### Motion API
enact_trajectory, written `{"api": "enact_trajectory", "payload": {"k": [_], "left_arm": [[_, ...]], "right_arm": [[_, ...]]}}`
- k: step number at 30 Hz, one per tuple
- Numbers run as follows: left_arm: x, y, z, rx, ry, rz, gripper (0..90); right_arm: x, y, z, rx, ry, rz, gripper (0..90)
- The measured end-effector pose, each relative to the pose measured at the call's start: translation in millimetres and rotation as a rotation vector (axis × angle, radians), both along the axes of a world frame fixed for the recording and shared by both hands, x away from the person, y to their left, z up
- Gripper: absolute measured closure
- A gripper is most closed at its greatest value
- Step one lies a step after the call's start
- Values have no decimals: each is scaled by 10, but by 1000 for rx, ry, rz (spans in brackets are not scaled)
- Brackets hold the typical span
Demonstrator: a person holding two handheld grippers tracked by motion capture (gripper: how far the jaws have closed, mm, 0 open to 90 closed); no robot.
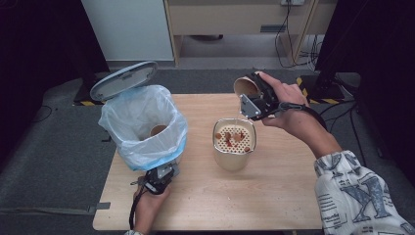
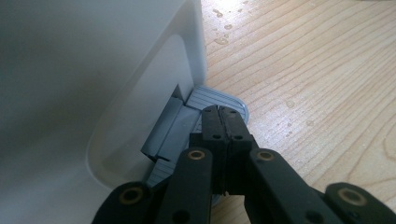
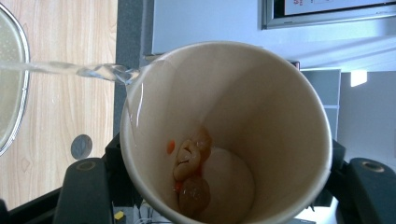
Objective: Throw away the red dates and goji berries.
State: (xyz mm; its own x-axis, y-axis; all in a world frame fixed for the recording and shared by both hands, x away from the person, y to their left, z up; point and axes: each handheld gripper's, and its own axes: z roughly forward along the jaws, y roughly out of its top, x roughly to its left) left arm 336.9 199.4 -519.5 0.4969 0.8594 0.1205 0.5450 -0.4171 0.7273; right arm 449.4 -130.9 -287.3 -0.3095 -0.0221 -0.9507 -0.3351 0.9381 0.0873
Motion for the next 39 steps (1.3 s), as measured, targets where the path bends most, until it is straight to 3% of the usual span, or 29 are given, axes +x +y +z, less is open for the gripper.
{"api": "enact_trajectory", "payload": {"k": [11, 23, 30, 39], "left_arm": [[-1, -4, -1, 2, -2, 2, 888], [0, -3, 0, 5, -2, -1, 888], [0, -2, 0, 4, -1, 0, 888], [0, -3, 0, 3, -1, 1, 888]], "right_arm": [[37, -26, 53, 29, -9, 16, 320], [13, -25, 156, 17, -43, 20, 321], [-3, 26, 150, -84, -107, 5, 324], [-8, 23, 132, -169, -156, -10, 325]]}}
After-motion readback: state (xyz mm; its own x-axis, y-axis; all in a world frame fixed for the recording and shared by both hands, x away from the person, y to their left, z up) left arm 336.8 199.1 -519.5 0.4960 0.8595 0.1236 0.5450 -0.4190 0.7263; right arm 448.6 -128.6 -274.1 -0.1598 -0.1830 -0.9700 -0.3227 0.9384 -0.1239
